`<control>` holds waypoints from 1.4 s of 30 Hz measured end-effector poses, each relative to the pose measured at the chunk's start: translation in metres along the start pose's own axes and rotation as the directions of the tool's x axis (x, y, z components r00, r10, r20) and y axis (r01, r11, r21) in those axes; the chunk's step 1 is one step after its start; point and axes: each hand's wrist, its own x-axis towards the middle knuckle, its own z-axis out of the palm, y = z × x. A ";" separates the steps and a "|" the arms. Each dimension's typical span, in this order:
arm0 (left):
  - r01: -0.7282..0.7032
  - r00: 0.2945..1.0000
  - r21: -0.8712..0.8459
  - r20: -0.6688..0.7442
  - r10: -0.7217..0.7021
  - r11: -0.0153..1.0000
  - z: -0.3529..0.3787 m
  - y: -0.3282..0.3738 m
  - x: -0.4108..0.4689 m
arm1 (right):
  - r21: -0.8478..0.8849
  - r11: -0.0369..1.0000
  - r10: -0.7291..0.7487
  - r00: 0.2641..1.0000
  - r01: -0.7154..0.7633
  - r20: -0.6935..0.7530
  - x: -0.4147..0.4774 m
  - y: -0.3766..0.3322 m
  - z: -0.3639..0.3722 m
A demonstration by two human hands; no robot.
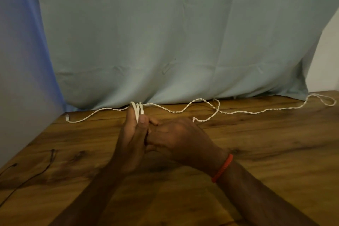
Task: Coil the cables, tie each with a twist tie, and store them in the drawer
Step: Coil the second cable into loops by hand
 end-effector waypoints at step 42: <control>0.462 0.887 -0.743 0.398 -0.235 0.485 -0.035 -0.008 0.024 | -0.291 0.771 0.565 0.819 -0.567 -0.100 -0.031 0.061 -0.009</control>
